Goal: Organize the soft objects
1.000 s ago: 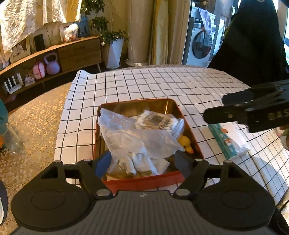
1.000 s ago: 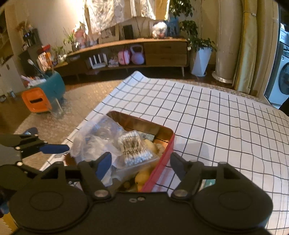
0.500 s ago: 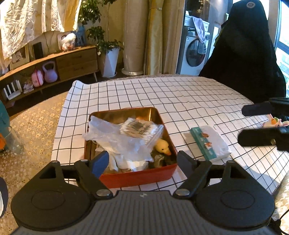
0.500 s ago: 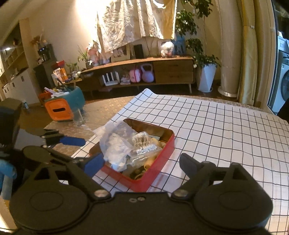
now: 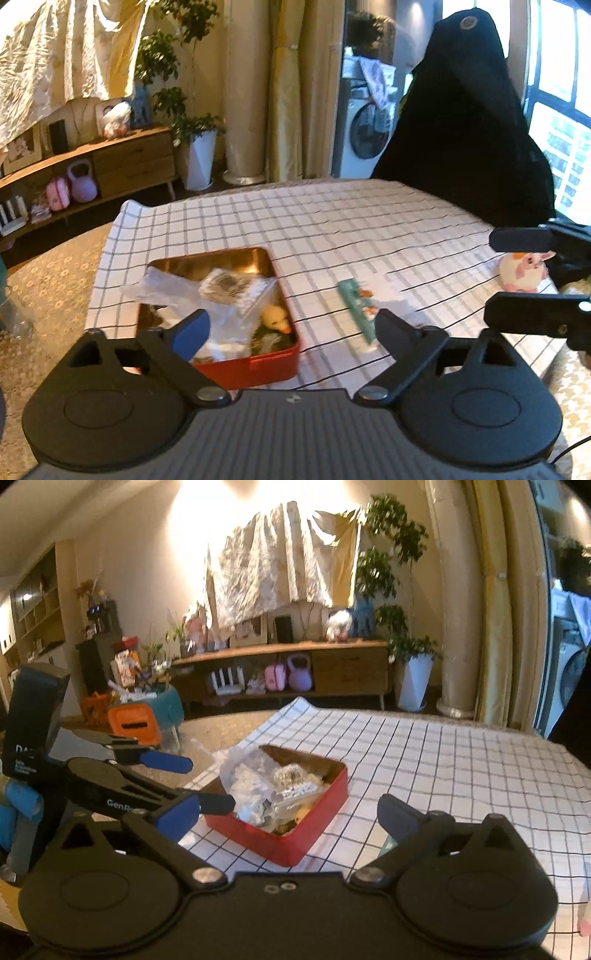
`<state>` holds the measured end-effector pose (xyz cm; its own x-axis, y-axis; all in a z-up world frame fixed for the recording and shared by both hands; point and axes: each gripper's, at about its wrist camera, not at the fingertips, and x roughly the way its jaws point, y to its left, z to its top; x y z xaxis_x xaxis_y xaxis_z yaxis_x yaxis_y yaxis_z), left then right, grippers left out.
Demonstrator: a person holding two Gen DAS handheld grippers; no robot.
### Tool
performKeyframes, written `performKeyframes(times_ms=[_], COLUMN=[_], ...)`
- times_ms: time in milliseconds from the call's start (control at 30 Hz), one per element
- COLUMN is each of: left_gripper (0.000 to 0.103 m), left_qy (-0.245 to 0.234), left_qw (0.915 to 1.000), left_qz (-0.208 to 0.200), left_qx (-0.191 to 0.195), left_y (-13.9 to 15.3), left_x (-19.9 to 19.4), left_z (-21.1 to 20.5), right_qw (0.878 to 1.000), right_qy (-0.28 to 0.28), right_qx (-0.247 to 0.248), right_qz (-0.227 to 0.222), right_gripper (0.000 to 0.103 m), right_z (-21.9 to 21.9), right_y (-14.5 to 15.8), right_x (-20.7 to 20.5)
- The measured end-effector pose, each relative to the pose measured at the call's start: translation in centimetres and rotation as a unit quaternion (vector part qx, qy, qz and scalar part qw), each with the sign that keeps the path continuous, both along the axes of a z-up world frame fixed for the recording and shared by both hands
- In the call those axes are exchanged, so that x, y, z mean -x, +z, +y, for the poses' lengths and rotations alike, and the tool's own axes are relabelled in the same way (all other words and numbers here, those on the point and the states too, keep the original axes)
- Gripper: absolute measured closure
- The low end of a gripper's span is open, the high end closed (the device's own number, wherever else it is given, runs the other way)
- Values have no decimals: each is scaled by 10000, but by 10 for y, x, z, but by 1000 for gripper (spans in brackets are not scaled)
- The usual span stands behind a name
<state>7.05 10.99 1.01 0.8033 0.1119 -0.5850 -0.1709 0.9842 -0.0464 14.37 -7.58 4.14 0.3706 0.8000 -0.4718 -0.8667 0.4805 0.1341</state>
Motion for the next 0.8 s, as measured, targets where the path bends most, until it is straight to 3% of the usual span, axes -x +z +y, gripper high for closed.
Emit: performKeyframes(times_ms=[333,533,800], left_gripper=[0,0,0], left_qy=[-108,-152,-116], left_qw=[9993,9987,9977], left_qz=[-346,-479,-629], left_qx=[-44,-7,-206], left_y=[7,9,12], left_x=[7,15,24], left_z=[-35,-51,-68], right_qw=[9970,9926,9894], right_qy=[-621,-1100,-1331], right_qx=[-421,-483,-552], right_qz=[-215,-145,-172], right_gripper=[0,0,0], right_z=[-38,-57,-72], right_y=[-6,-16,-22], right_x=[13,12,18])
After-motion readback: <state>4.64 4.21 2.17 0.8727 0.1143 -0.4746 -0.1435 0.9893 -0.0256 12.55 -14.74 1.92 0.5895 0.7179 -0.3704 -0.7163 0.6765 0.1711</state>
